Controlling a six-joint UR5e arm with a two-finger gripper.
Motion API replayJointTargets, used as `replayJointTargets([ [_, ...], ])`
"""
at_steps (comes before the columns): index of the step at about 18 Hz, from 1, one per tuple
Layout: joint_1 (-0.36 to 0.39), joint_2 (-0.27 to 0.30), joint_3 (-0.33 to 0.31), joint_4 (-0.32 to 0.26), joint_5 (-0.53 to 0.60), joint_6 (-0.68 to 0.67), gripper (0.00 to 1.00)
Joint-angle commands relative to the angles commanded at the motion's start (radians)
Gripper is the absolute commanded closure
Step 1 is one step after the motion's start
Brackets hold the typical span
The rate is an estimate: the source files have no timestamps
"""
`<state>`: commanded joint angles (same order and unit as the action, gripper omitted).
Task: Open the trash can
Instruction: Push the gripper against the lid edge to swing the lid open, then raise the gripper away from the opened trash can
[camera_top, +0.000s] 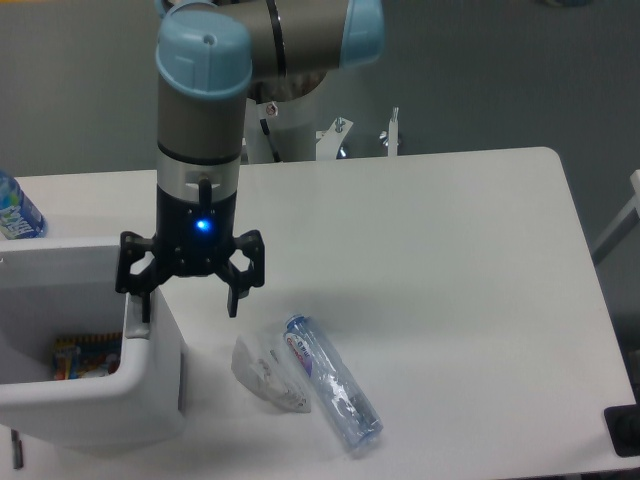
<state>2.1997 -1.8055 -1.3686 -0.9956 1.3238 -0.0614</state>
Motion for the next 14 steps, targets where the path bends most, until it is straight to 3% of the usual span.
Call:
replayJointTargets([
  [4, 0.086, 0.021, 0.072, -0.002, 0.051, 0.006, 0.0],
  [7, 0.143, 0.037, 0.082, -0.003, 0.107, 0.037, 0.0],
  [11, 0.195, 0.055, 0.066, -0.026, 0.117, 0.23, 0.0],
  [14, 0.244, 0.069, 0.049, -0.083, 0.149, 0.343, 0.0],
])
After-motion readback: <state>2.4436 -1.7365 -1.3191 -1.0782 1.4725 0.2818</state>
